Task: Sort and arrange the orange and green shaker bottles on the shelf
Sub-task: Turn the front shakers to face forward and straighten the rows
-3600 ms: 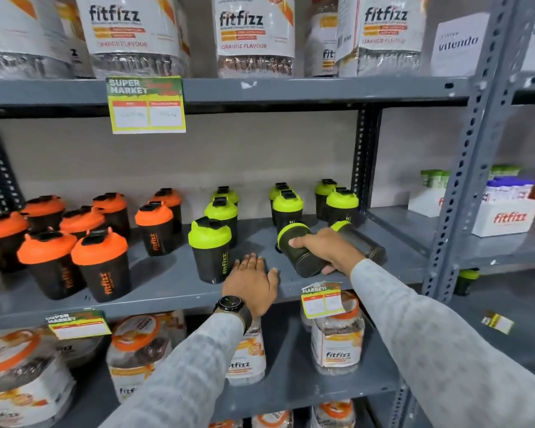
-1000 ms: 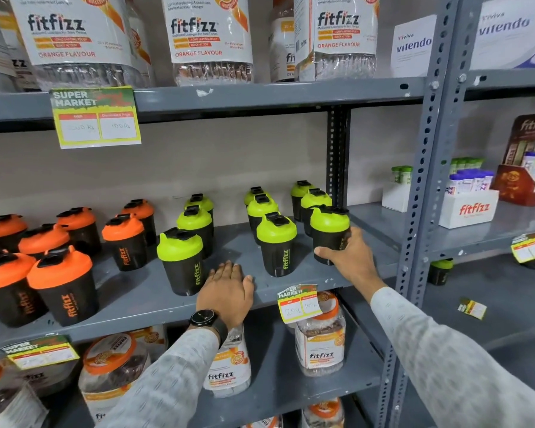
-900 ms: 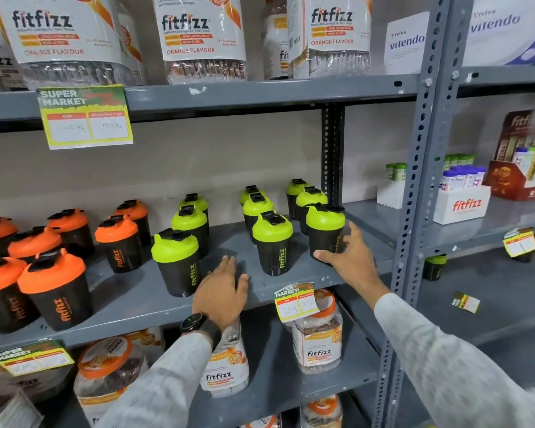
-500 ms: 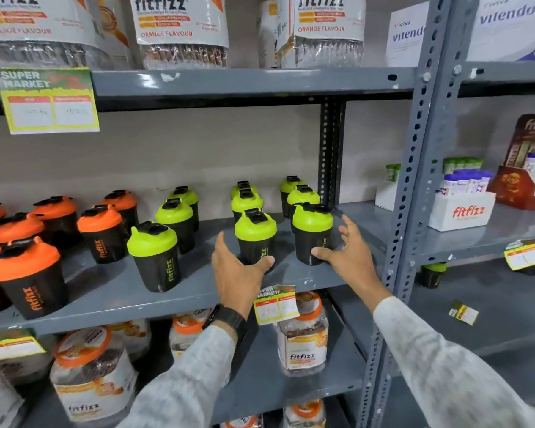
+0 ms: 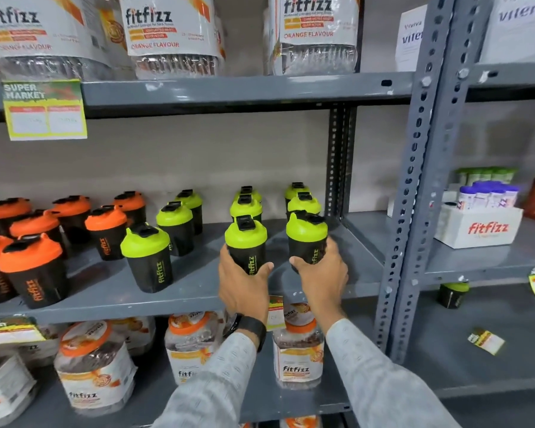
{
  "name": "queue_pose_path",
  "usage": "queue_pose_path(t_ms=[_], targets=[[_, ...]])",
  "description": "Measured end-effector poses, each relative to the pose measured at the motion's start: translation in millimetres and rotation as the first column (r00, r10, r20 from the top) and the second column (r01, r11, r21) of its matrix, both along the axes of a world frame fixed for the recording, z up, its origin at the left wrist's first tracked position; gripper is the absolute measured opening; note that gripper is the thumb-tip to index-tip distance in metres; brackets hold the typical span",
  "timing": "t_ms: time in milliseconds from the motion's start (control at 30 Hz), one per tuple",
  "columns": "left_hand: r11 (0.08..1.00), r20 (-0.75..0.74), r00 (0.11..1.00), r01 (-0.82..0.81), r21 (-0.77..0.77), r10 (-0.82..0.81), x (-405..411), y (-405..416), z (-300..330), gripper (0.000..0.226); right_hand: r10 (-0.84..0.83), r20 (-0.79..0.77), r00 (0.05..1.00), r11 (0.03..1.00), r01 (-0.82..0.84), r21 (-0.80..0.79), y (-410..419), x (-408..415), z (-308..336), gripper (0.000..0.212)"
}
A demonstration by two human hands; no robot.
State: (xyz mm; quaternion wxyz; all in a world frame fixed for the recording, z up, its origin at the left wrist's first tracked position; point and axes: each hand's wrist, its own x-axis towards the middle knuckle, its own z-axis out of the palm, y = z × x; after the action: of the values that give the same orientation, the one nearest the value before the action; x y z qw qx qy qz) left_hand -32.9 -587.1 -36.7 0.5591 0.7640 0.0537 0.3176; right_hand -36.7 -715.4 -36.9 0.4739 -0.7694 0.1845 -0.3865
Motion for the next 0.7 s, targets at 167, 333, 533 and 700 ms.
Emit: queue_pose_path(t_ms=[167,333,533,700], targets=[[0.998,-0.001,1.000,0.008,0.061,-0.008,3,6,-4,0.087,-0.090,0.051,0.995,0.995,0.088,0.046,7,-6,0,0.076],[0.993,-0.003,0.999,0.034,0.114,-0.034,4,13,-5,0.086,-0.146,0.075,0.986,0.989,0.144,0.034,13,-7,-3,0.081],[0.986,-0.032,0.999,0.035,0.161,-0.030,2,13,-7,0.090,-0.173,0.096,0.980,0.985,0.173,0.009,16,-8,-5,0.081],[0.989,-0.066,0.998,0.003,0.146,0.006,1,13,-4,0.110,-0.155,0.099,0.983,0.987,0.158,-0.018,13,-8,-7,0.096]])
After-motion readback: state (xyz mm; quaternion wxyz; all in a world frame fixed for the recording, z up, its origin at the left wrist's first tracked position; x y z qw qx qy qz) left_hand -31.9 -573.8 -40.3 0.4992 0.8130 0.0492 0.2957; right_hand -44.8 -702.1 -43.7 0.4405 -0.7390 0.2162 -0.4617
